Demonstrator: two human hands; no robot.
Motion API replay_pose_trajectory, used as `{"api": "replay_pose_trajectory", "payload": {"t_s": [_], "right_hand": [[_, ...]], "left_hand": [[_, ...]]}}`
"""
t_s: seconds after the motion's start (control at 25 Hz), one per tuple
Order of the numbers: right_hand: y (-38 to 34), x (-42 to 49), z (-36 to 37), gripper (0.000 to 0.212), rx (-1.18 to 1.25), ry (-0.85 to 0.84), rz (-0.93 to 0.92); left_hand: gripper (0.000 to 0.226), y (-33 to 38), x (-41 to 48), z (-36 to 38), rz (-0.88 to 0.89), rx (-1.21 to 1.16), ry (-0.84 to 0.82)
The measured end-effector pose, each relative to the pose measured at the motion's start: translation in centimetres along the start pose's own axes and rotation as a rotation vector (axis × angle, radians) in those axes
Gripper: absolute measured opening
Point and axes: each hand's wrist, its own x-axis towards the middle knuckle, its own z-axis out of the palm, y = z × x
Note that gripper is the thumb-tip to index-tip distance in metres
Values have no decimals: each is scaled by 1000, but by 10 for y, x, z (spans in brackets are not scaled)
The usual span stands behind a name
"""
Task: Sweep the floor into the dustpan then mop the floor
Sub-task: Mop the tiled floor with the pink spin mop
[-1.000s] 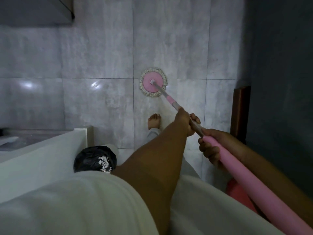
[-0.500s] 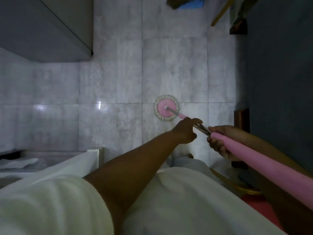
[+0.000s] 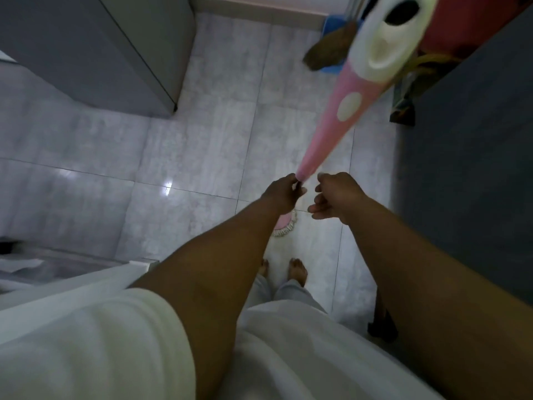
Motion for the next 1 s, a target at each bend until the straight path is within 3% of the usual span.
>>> {"api": "replay_pose_trajectory", "payload": {"t_s": [0.12, 0.24, 0.52, 0.76, 1.0], "right_hand": [[-3, 0, 0, 22, -218, 127, -346], [-1, -1, 6, 42, -502, 63, -632], [-2, -7, 19, 30, -569, 0, -670], [-27, -42, 6, 29, -642, 34, -831], [-27, -75, -24, 37, -604, 56, -1005]], "left_hand": [[35, -3, 15, -6, -29, 62, -13], [25, -2, 22, -1, -71, 59, -35], [27, 4, 2, -16, -160, 54, -85], [35, 27, -38, -39, -13, -97, 63], [29, 55, -80, -66, 110, -117, 123]]}}
